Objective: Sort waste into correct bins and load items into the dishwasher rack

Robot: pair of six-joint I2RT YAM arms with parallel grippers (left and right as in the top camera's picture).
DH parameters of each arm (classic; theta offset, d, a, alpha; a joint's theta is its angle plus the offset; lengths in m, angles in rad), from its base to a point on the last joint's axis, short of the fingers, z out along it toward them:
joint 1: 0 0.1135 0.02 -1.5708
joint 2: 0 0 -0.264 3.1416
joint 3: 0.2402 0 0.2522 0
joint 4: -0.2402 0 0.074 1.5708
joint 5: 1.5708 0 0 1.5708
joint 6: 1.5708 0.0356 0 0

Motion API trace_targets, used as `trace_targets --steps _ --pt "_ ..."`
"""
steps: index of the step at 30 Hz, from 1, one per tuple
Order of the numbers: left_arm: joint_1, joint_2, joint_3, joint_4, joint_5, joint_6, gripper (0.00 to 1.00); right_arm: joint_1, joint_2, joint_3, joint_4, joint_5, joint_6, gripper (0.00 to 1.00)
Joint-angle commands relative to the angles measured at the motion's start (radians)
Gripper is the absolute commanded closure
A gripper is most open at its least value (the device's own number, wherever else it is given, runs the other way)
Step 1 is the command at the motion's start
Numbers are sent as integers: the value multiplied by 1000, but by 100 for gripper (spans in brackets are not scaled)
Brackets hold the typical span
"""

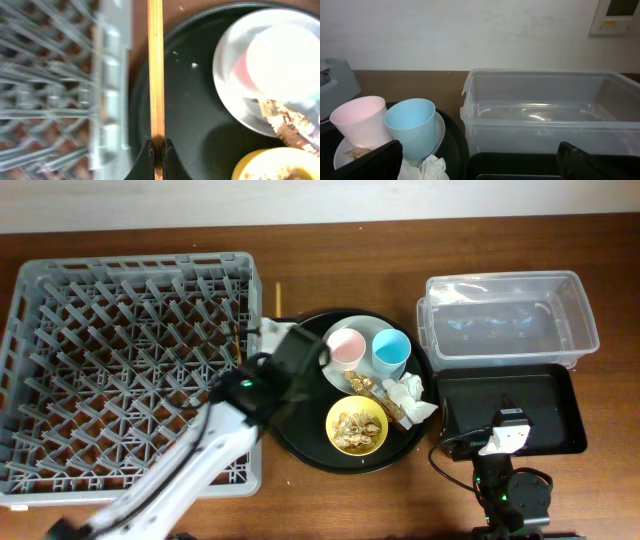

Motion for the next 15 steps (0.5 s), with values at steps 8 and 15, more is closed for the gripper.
trace_targets --steps 8,15 --pt "164 23 8 -98 -39 67 100 -6 -5 -5 -4 -5 -6 1" --pt "164 106 8 -97 -95 67 50 -6 -5 -5 -4 -5 -6 1"
